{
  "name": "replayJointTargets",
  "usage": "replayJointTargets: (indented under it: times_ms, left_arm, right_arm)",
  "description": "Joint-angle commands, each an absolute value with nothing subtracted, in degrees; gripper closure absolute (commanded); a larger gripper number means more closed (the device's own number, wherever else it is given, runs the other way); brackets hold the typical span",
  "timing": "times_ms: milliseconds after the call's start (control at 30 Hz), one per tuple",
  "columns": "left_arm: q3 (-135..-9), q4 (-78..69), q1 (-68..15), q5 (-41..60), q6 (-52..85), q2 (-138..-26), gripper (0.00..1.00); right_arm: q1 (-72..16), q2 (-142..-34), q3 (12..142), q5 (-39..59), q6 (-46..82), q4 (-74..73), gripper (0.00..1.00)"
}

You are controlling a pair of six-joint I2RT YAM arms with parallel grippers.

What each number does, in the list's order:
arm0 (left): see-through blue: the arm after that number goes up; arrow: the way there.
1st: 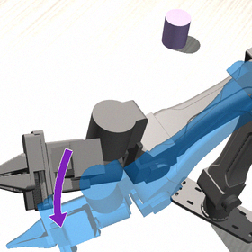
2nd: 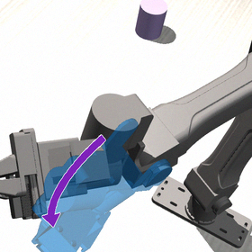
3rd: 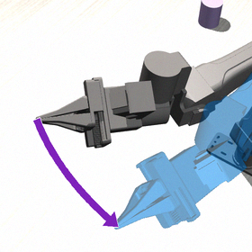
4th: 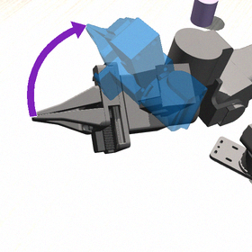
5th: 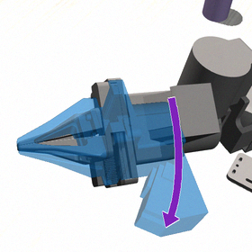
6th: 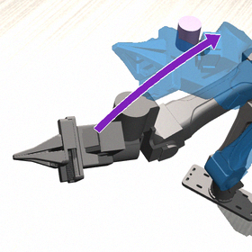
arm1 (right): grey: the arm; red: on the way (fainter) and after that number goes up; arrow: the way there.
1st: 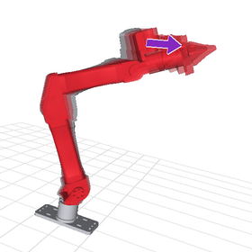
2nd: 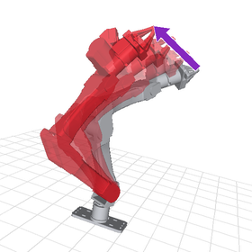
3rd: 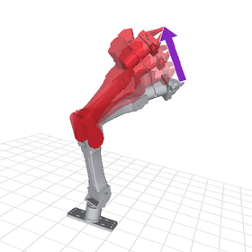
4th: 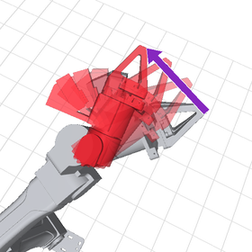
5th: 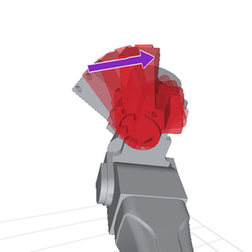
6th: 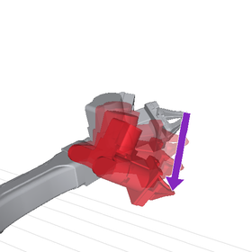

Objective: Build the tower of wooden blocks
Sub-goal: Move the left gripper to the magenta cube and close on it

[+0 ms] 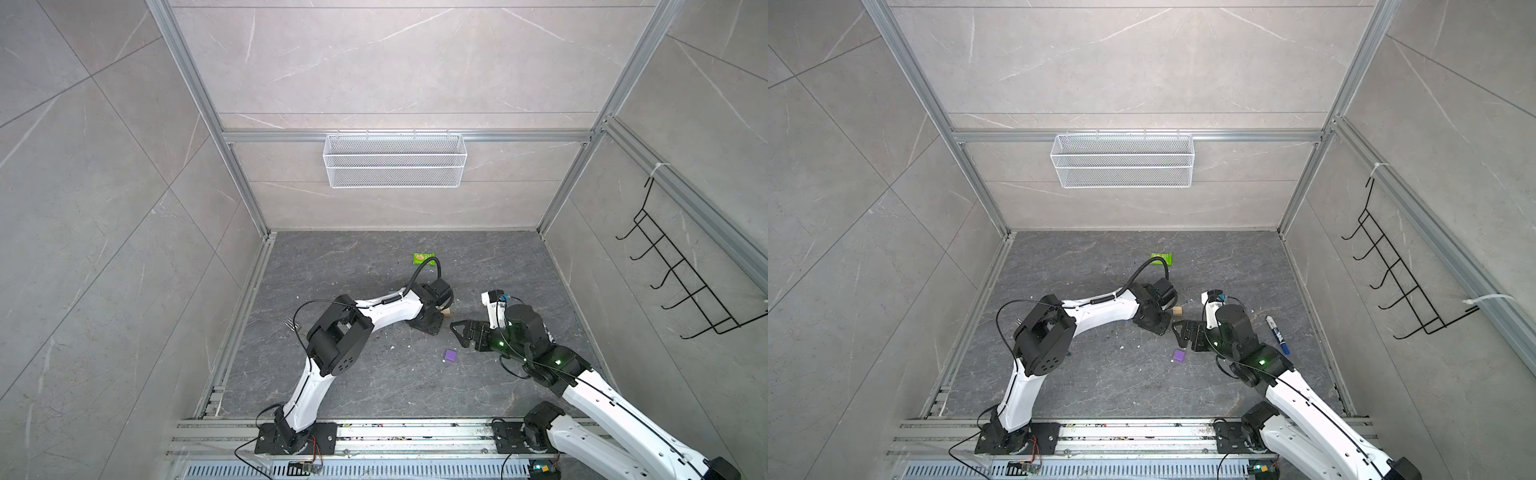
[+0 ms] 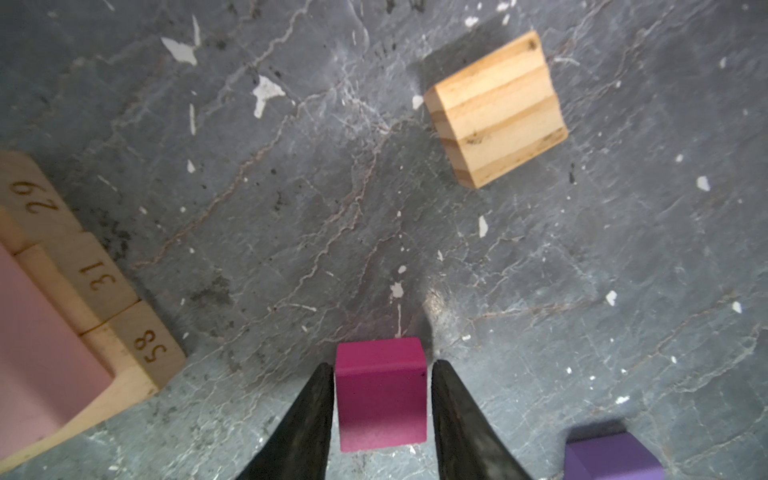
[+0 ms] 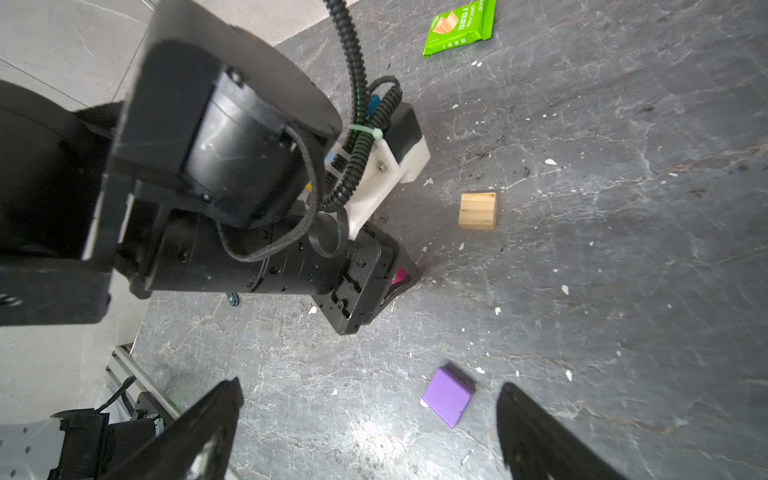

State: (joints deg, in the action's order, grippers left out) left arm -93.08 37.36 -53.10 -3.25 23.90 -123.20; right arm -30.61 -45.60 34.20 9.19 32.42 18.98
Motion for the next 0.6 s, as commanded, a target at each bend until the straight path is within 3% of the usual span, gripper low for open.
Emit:
replayJointTargets:
  times_ms: [0, 567]
  left_arm:
    - [-95.11, 39.27, -53.52, -4.58, 23.28, -124.34, 0.58]
    - [-95.22, 40.19, -53.87, -5.02, 23.99, -125.60, 0.61]
  right_arm:
    - [-30.45, -46.21, 35.00, 8.95, 32.88, 18.23, 0.04]
    - [-30.42, -46.50, 34.55, 9.00, 33.04, 17.60, 0.04]
